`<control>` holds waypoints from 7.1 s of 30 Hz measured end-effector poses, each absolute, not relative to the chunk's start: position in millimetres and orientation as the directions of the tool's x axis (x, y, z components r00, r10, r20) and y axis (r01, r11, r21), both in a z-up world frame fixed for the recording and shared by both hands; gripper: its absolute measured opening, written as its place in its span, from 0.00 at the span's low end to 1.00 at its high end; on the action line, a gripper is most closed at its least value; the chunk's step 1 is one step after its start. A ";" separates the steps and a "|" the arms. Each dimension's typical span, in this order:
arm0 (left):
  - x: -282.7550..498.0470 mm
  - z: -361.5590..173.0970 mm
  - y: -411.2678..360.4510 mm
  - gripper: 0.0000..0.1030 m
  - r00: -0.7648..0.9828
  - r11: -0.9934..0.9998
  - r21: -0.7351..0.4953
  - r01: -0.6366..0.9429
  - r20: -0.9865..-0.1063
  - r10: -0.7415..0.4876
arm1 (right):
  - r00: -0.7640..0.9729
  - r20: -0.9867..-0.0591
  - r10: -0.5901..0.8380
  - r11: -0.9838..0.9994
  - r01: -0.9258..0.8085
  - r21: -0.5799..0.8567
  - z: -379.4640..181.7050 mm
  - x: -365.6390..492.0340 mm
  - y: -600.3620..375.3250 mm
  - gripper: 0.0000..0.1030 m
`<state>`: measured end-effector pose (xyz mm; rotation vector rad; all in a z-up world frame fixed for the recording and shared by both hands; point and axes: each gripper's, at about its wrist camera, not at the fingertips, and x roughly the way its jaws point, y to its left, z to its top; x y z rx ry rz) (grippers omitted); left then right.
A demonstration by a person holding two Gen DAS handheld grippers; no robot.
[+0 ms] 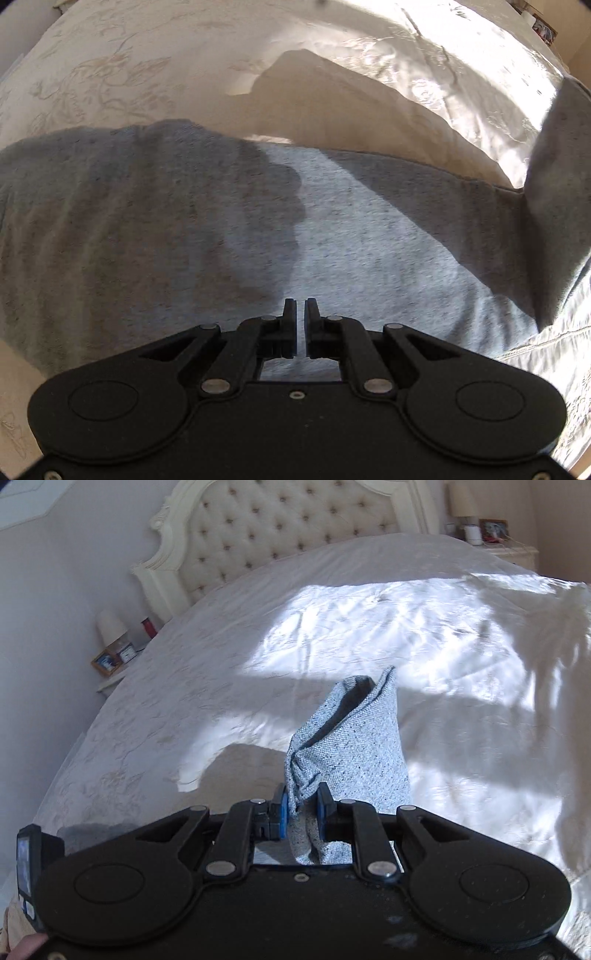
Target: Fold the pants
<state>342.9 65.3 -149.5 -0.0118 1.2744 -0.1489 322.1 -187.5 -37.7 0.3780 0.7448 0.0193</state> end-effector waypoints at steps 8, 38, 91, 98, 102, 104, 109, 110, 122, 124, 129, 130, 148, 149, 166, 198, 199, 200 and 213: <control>337.2 -150.0 137.2 0.12 0.271 0.996 -0.069 0.053 -0.959 -0.081 | 0.584 -0.757 0.293 0.944 -0.054 0.324 -104.0 341.8 -33.4 0.16; 397.7 -174.9 48.5 0.50 0.205 0.950 -0.212 0.229 -0.944 -0.260 | 0.583 -0.782 0.220 0.927 0.123 0.353 -87.3 268.7 -126.3 0.25; 401.6 -126.1 52.8 0.33 0.408 0.996 -0.036 0.080 -0.911 -0.065 | 0.558 -0.824 0.100 0.962 0.157 0.223 -138.1 363.0 -196.1 0.33; 355.9 -143.9 54.9 0.33 0.318 0.997 -0.040 0.064 -0.946 -0.058 | 0.526 -0.841 0.127 0.966 0.127 0.226 -128.3 296.0 -186.0 0.33; 347.3 -160.8 53.3 0.33 0.306 0.998 -0.006 0.063 -0.952 -0.025 | 0.442 -0.892 0.098 0.977 0.128 0.171 -151.2 272.5 -182.0 0.34; 349.9 -160.9 55.1 0.33 0.305 0.999 -0.017 0.042 -0.952 -0.029 | 0.443 -0.889 0.113 0.966 0.160 0.203 -158.1 267.0 -187.8 0.32; 345.4 -137.9 68.3 0.33 0.309 0.999 -0.033 -0.035 -0.951 -0.020 | 0.454 -0.884 0.113 0.968 0.151 0.202 -147.3 264.1 -185.7 0.32; 340.8 -131.0 71.4 0.33 0.320 0.999 -0.034 -0.042 -0.947 -0.019 | 0.464 -0.877 0.123 0.967 0.144 0.211 -142.0 262.7 -185.7 0.32; 289.9 -69.4 142.9 0.33 0.403 0.988 0.071 -0.139 -0.907 0.122 | 0.565 -0.798 0.208 0.937 0.118 0.329 -87.5 237.0 -178.8 0.34; 286.8 -64.8 158.1 0.33 0.406 0.984 0.089 -0.154 -0.902 0.145 | 0.575 -0.790 0.213 0.934 0.118 0.338 -81.2 231.8 -173.7 0.34; 284.8 -66.6 200.2 0.33 0.399 0.979 0.099 -0.179 -0.902 0.164 | 0.581 -0.785 0.212 0.930 0.125 0.344 -72.9 225.5 -153.1 0.34; 285.2 -69.1 209.4 0.33 0.395 0.979 0.099 -0.179 -0.904 0.163 | 0.582 -0.786 0.210 0.932 0.125 0.341 -71.7 224.8 -147.8 0.35; 347.3 -102.5 360.8 0.40 0.436 0.979 -0.034 -0.201 -0.898 0.058 | 0.567 -0.810 0.151 0.962 0.103 0.252 -44.0 251.5 6.0 0.34; 354.4 -107.9 366.0 0.41 0.429 0.980 -0.032 -0.198 -0.901 0.058 | 0.567 -0.810 0.149 0.963 0.101 0.248 -43.2 253.7 12.1 0.34; 397.7 -187.4 411.2 1.00 0.352 0.973 -0.184 -0.137 -0.928 -0.125 | 0.506 -0.855 0.118 0.973 0.112 0.200 -57.5 282.6 81.5 0.34; 361.7 -67.2 349.4 0.25 0.551 0.998 -0.068 -0.020 -0.833 -0.046 | 0.494 -0.860 0.128 0.984 0.044 0.172 -78.4 299.1 78.8 0.34; 359.9 -61.8 344.7 0.25 0.555 0.998 -0.063 -0.021 -0.831 -0.041 | 0.497 -0.859 0.123 0.984 0.050 0.170 -82.2 303.0 72.7 0.34; 357.8 -56.4 340.3 0.25 0.559 0.998 -0.058 -0.021 -0.828 -0.036 | 0.500 -0.858 0.116 0.985 0.056 0.166 -87.0 308.2 65.2 0.34; 334.5 11.1 241.2 0.24 0.625 0.999 -0.007 0.034 -0.780 -0.027 | 0.426 -0.872 0.240 0.970 -0.062 0.237 -140.7 361.4 13.9 0.34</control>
